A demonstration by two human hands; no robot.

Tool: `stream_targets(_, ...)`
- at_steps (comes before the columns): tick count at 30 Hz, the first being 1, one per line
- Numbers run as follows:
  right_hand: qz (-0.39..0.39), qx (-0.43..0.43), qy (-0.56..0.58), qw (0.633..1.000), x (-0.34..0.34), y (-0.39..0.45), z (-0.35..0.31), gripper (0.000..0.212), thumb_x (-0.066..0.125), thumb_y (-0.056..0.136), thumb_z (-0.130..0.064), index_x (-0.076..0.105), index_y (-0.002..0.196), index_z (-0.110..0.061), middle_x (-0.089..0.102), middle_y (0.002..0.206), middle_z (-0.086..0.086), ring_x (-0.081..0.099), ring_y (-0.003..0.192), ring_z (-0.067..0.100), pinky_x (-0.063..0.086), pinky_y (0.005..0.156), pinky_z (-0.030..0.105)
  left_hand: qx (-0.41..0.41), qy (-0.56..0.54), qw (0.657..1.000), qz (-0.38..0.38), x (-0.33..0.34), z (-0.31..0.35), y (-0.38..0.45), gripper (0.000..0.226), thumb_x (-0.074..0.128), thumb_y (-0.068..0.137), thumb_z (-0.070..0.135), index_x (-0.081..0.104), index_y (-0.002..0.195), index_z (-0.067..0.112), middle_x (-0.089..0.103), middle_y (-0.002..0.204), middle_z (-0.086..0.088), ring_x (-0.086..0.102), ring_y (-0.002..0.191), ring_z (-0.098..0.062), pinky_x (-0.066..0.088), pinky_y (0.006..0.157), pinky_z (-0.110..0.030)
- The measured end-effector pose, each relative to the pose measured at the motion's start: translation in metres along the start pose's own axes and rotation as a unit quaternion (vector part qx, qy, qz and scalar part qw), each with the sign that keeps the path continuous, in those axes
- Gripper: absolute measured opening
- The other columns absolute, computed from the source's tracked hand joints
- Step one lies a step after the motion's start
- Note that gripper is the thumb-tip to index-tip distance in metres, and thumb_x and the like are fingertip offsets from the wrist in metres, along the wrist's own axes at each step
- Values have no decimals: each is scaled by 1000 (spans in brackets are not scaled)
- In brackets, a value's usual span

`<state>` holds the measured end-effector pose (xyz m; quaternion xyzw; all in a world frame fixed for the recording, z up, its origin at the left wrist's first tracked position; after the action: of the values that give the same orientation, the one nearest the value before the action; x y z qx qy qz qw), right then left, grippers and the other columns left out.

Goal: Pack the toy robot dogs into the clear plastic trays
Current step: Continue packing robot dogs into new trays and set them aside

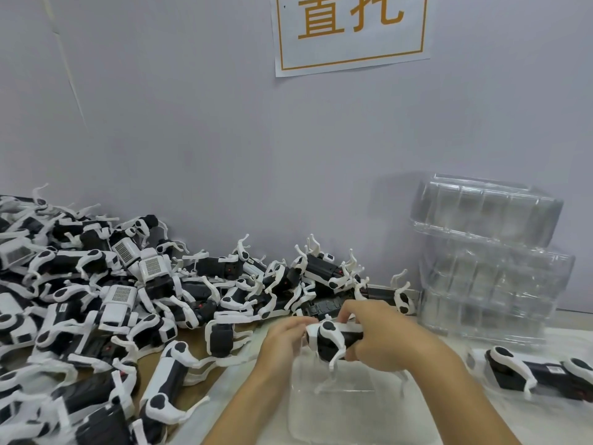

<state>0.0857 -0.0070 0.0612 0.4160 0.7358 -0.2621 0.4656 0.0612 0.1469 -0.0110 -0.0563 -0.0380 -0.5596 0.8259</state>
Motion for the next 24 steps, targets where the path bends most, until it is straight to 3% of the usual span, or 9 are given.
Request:
stream_targets(5, -2, 3, 1, 1000, 9, 3, 0, 35, 74, 82, -25, 49, 104, -35, 50, 105, -11, 51, 105, 17, 44, 94, 36, 5, -4, 1000, -1, 0, 2, -1, 32, 47, 93, -5, 75, 83, 7, 76, 87, -14, 68, 82, -25, 51, 84, -40)
stream_targets(9, 14, 14, 17, 1000, 7, 4, 4, 39, 82, 75, -27, 53, 98, -38, 52, 109, -8, 54, 105, 22, 50, 89, 37, 2, -32, 999, -36, 5, -1, -3, 15, 62, 88, 15, 75, 87, 9, 72, 94, -15, 65, 87, -27, 48, 87, -44)
stream_targets(12, 35, 5, 22, 999, 4, 4, 5, 39, 86, 70, -26, 61, 99, -35, 53, 102, -12, 58, 95, 15, 53, 81, 33, 13, -17, 999, -47, 7, 0, -3, 32, 69, 70, 27, 73, 97, 10, 71, 108, -18, 64, 108, -37, 44, 105, -52)
stream_targets(16, 42, -7, 39, 998, 5, 2, 6, 39, 87, 68, -24, 65, 99, -33, 52, 94, -17, 57, 85, 7, 51, 70, 26, 1, 9, 999, -42, 5, -3, 0, 38, 68, 65, 28, 74, 100, 13, 70, 113, -19, 62, 115, -37, 42, 108, -54)
stream_targets(22, 48, -18, 34, 998, 6, 2, 3, 37, 85, 70, -21, 65, 100, -32, 50, 91, -16, 58, 87, 11, 53, 71, 27, -4, 48, 998, -51, 2, -6, 7, 15, 71, 85, 16, 76, 99, 17, 68, 119, -15, 64, 112, -27, 46, 106, -47)
stream_targets(24, 46, -20, 31, 998, 7, 2, 2, 36, 83, 72, -20, 66, 101, -30, 50, 91, -16, 59, 90, 12, 53, 73, 26, -8, 55, 997, -52, 1, -6, 7, 22, 73, 77, 21, 77, 99, 20, 68, 119, -13, 64, 114, -27, 45, 107, -48)
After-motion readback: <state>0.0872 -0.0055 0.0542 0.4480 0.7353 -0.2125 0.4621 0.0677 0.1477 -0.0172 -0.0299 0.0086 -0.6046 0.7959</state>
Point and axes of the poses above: each hand's wrist, its own y-axis towards the middle knuckle, its own x-axis out of the palm, z = x × y, the point moved 8 cm from there along y, towards the middle knuckle
